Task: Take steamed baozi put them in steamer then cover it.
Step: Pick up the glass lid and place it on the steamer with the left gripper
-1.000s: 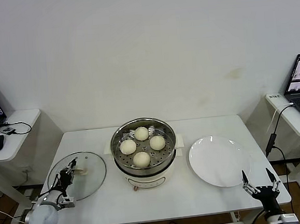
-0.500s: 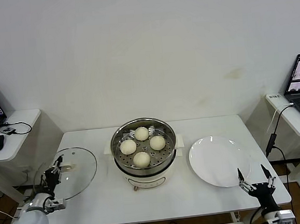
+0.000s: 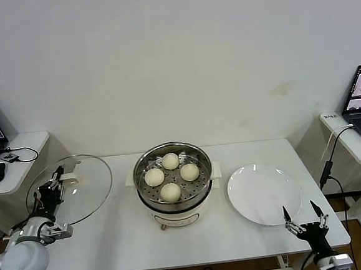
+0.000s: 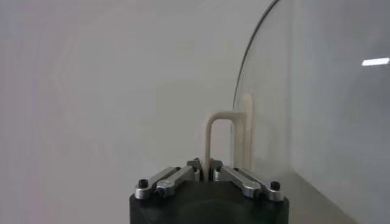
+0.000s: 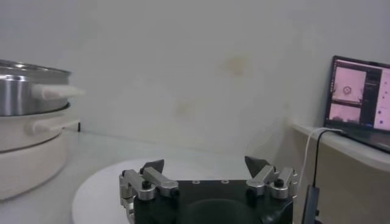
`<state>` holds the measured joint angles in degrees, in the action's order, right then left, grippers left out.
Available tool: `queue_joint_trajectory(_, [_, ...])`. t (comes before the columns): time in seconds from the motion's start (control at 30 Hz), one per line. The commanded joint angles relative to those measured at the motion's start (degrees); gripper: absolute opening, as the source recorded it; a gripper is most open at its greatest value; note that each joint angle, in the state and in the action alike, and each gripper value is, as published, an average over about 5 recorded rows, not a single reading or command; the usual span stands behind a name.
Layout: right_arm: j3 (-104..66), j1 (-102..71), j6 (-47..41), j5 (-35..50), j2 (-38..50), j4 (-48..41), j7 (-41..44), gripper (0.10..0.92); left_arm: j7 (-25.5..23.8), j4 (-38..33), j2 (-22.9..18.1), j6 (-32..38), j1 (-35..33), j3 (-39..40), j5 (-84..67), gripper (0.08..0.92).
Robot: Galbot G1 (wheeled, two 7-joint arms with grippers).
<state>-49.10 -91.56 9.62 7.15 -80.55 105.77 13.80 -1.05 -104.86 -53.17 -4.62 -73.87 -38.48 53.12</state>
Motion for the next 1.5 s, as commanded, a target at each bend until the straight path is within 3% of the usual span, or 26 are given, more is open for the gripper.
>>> queue_joint_trajectory(0.03, [0.66,-0.44,-0.22,-3.65,-1.09,0.22,0.31,0.823,-4.55,-13.68,4.08,-9.86,1.87,10.50,-6.89,0.148])
queue_joint_trajectory(0.43, [2.75,-0.43,0.54,-13.05,-5.87,0.13,-0.42,0.823,-9.47,-9.84,-1.22,-18.04,16.19,27.89,-1.00,0.148])
queue_joint_trajectory(0.67, [2.41,-0.95,1.14,-15.18,-6.61,-1.28,-0.93,0.823,-13.66,-5.15,-9.56,-20.18,22.59,32.00,10.56,0.148])
queue_joint_trajectory(1.07, [2.63,0.44,2.35,-17.03,-7.46,-4.61,-1.40,0.823,-17.54,-1.93,-20.81,-20.19,24.30,33.94,25.17,0.148])
queue_joint_trajectory(1.5, [3.49,0.32,2.56,-17.43,-8.65,-5.63,-1.02,0.823,-18.27,2.41,-25.95,-20.23,24.62,35.30,26.98,0.148])
